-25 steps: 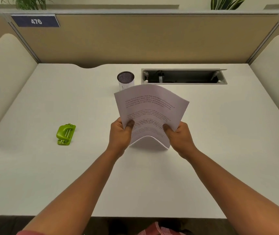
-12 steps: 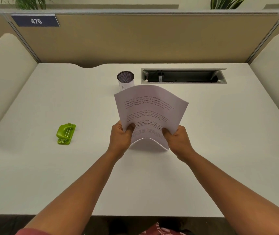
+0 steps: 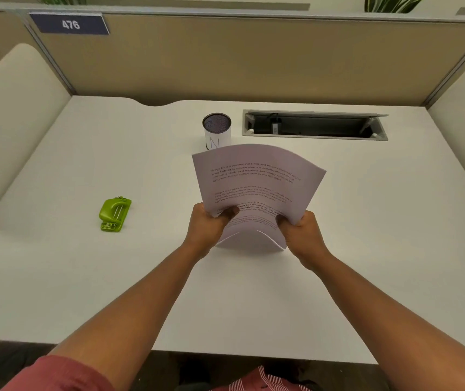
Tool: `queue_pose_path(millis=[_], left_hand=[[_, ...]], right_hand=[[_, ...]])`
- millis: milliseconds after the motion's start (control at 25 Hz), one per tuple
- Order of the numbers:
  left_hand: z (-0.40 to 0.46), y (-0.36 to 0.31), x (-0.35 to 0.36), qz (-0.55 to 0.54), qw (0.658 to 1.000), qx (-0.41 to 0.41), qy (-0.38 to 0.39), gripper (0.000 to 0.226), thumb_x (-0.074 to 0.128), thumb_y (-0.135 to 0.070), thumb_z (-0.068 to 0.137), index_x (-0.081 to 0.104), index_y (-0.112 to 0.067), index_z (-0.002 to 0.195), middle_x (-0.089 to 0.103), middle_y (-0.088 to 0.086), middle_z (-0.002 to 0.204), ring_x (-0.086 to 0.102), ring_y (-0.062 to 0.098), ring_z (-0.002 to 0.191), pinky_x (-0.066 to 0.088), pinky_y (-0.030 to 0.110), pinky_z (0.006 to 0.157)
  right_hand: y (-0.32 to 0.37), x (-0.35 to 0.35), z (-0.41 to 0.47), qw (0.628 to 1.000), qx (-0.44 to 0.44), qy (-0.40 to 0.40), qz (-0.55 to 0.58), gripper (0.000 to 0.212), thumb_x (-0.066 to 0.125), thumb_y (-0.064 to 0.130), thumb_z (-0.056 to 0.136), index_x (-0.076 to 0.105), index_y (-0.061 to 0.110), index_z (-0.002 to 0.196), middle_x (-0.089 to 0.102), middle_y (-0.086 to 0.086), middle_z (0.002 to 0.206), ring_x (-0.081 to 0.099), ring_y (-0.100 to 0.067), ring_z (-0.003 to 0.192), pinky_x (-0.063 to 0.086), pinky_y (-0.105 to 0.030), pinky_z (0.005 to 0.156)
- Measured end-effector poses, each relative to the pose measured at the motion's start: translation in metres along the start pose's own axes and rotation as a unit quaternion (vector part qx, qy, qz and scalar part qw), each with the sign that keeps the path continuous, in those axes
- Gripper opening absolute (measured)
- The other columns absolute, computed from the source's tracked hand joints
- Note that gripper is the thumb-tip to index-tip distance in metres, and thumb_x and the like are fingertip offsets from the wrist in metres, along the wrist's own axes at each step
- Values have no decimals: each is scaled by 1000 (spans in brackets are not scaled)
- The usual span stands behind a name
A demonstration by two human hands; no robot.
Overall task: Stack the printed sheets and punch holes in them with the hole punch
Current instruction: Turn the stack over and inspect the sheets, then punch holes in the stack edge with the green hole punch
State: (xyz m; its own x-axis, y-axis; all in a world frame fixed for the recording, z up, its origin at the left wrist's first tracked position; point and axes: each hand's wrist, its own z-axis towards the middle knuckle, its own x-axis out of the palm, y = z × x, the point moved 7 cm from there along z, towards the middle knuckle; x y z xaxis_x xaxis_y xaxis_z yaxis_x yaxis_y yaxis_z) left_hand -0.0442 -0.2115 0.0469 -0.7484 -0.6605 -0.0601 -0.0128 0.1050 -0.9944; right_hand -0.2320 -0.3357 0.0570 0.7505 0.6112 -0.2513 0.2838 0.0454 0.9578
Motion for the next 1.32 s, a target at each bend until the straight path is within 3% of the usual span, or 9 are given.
queue_pose_path(millis=[200, 320, 480, 680, 840, 1000, 1200, 1320], left_hand=[[8, -8, -10, 7, 999, 6, 33, 22, 81, -22, 87, 77, -40, 100, 80, -12, 101, 76, 10, 94, 63, 27, 78], [16, -3, -29, -10, 996, -63, 68, 24, 85, -20, 83, 76, -29, 104, 81, -9, 102, 78, 13, 92, 62, 24, 72], [19, 9, -63, -8, 986, -134, 97, 37, 87, -13, 79, 74, -17, 113, 80, 2, 108, 78, 23, 98, 63, 36, 81], [17, 23, -108, 8, 977, -190, 91, 48, 90, -13, 69, 74, -13, 114, 80, 7, 107, 77, 27, 98, 64, 40, 82], [16, 34, -146, 30, 972, -227, 43, 46, 90, -7, 74, 73, -7, 117, 80, 11, 108, 77, 32, 98, 62, 49, 88], [15, 39, -173, 71, 968, -242, 6, 47, 91, -8, 73, 73, -6, 116, 79, 13, 108, 78, 29, 94, 63, 47, 84], [17, 28, -232, 180, 957, -154, -165, 33, 91, -17, 73, 71, -15, 100, 76, 0, 86, 72, 19, 82, 59, 36, 82], [14, 26, -268, 252, 929, -118, -243, 30, 81, -26, 83, 71, -21, 111, 73, -6, 106, 68, 19, 99, 55, 33, 86]], right_hand=[[10, -2, 8, 998, 21, 16, 65, 16, 63, 19, 100, 73, 29, 107, 79, 8, 101, 75, -16, 94, 62, -29, 74], [13, 7, 14, 992, 48, 52, 108, 18, 65, 16, 98, 71, 23, 114, 79, 6, 107, 76, -17, 94, 63, -31, 76], [6, 30, 18, 985, 91, 85, 123, 19, 64, 9, 98, 72, 9, 116, 80, -5, 105, 77, -21, 89, 59, -26, 66], [-4, 77, 20, 972, 144, 136, 124, 16, 63, 8, 99, 71, 9, 112, 81, -7, 101, 78, -23, 87, 60, -29, 66], [-14, 116, 23, 962, 188, 128, 152, 14, 63, 8, 99, 72, 11, 109, 81, -5, 101, 78, -25, 90, 62, -37, 74], [-26, 146, 28, 954, 224, 113, 167, 11, 64, 7, 98, 72, 10, 105, 81, -5, 98, 78, -21, 85, 62, -34, 68], [-38, 167, 36, 948, 256, 95, 165, 8, 66, 5, 96, 72, 8, 101, 81, -3, 93, 78, -18, 78, 61, -34, 64], [-44, 177, 40, 947, 266, 91, 155, 6, 67, 5, 96, 71, 7, 100, 81, -3, 91, 78, -17, 74, 61, -31, 59]])
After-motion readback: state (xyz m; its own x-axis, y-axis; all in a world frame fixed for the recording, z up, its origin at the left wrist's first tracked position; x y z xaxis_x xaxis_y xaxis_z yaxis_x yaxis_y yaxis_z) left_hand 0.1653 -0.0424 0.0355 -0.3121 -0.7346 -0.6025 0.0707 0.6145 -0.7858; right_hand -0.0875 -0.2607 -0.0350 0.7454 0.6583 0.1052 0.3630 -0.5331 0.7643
